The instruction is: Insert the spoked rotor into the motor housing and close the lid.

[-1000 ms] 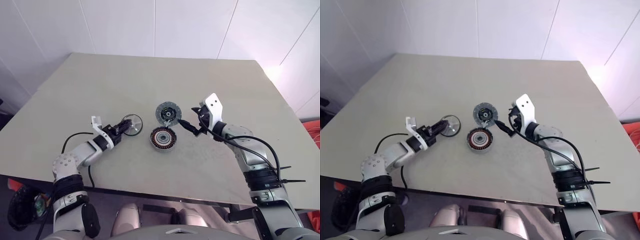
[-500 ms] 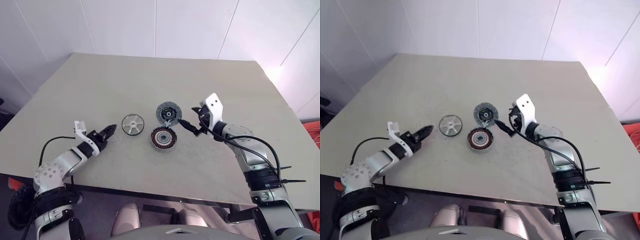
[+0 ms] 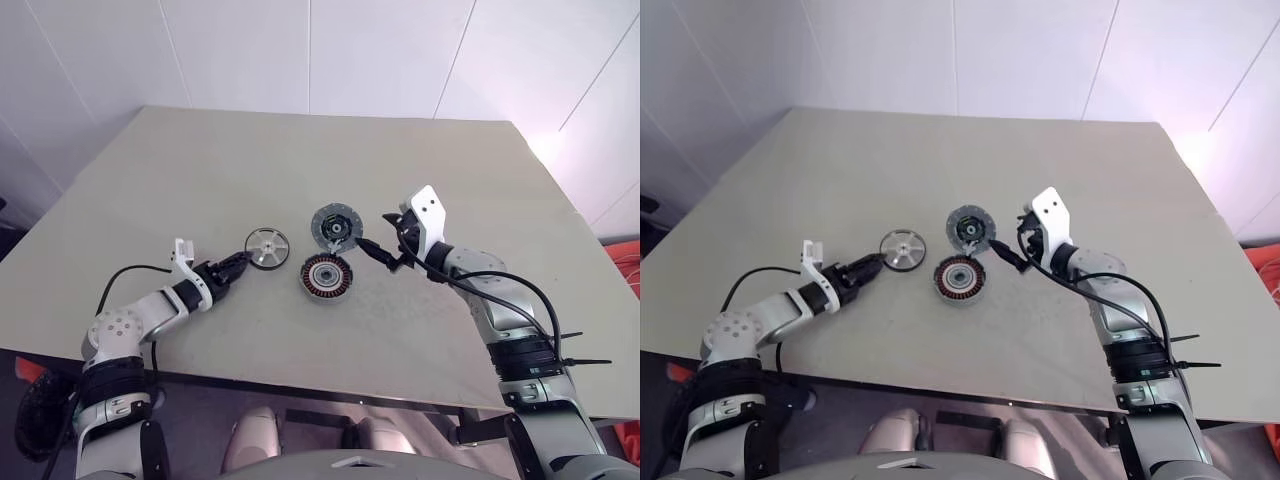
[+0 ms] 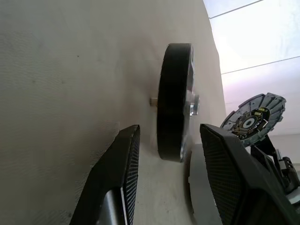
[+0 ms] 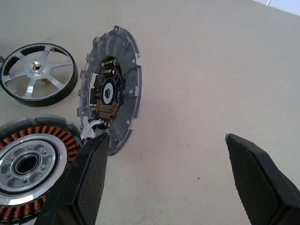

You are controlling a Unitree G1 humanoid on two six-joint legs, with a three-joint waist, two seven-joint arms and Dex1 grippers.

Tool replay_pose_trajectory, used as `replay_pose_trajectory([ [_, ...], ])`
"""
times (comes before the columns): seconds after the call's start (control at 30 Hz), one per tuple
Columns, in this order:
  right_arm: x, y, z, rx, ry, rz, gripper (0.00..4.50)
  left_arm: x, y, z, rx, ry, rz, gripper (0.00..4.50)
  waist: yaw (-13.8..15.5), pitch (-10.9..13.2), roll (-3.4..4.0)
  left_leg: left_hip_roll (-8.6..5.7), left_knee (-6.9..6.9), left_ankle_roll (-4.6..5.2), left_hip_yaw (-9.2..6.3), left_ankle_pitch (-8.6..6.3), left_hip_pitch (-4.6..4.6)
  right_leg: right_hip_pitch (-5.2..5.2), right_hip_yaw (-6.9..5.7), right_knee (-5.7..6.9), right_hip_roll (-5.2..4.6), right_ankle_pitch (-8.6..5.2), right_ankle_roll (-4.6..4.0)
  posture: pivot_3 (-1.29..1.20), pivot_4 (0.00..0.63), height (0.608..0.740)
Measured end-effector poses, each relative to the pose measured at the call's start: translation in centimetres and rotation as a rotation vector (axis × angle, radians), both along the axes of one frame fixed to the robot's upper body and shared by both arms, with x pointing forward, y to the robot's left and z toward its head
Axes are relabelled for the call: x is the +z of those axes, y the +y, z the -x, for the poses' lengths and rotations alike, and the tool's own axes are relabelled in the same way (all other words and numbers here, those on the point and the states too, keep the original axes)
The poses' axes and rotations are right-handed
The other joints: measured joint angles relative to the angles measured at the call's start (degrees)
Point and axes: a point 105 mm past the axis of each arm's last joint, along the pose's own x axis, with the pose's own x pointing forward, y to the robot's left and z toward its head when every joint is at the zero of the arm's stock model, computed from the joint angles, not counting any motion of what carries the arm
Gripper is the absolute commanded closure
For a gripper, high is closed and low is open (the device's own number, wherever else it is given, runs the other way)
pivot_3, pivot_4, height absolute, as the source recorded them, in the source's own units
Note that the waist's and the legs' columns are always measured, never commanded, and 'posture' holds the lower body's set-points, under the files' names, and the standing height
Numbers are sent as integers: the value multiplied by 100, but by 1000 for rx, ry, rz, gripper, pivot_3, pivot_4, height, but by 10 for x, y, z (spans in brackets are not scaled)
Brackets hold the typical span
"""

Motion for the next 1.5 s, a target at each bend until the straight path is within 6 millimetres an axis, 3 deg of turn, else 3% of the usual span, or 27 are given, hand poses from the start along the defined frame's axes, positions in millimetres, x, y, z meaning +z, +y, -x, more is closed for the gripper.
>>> replay_pose_trajectory([
  [0.33, 0, -1, 0, -5, 0, 0, 0, 0, -7, -9, -4, -17, -3, 2343, 8, 0, 0, 0, 2, 0, -1, 0, 0, 2, -2, 1, -2, 0, 0, 0, 0, 740],
  [0.7, 0, -1, 0, -6, -1, 1, 0, -1, -35, -13, -73, -17, 64, 2343, 4, 0, 0, 0, 2, 1, -1, 0, -2, 1, -3, 1, -2, 0, -1, 0, 0, 740],
  [0.9, 0, -1, 0, -7, -1, 1, 0, -1, -35, -14, -77, -21, 63, 2343, 5, 0, 0, 0, 2, 1, -1, 0, -2, 1, -3, 1, -2, 0, -1, 0, 0, 740],
  [0.97, 0, -1, 0, -7, -1, 1, 0, 0, -34, -14, -70, -23, 63, 2902, 5, 0, 0, 0, 2, 1, -1, 0, -2, 1, -4, 1, -2, 0, -1, 0, 0, 740],
  [1.47, 0, -1, -1, -6, -3, 1, 0, 2, -26, -16, -15, -29, 98, 2902, 4, 0, 0, 0, 3, 2, -2, 0, -3, 1, -5, 1, -3, 0, -1, 0, 0, 740],
  [1.5, 0, -1, -1, -6, -3, 1, 0, 1, -26, -17, -11, -26, 96, 3069, 4, 0, 0, 0, 3, 2, -2, 0, -3, 1, -5, 1, -3, 0, -1, 0, 0, 740],
])
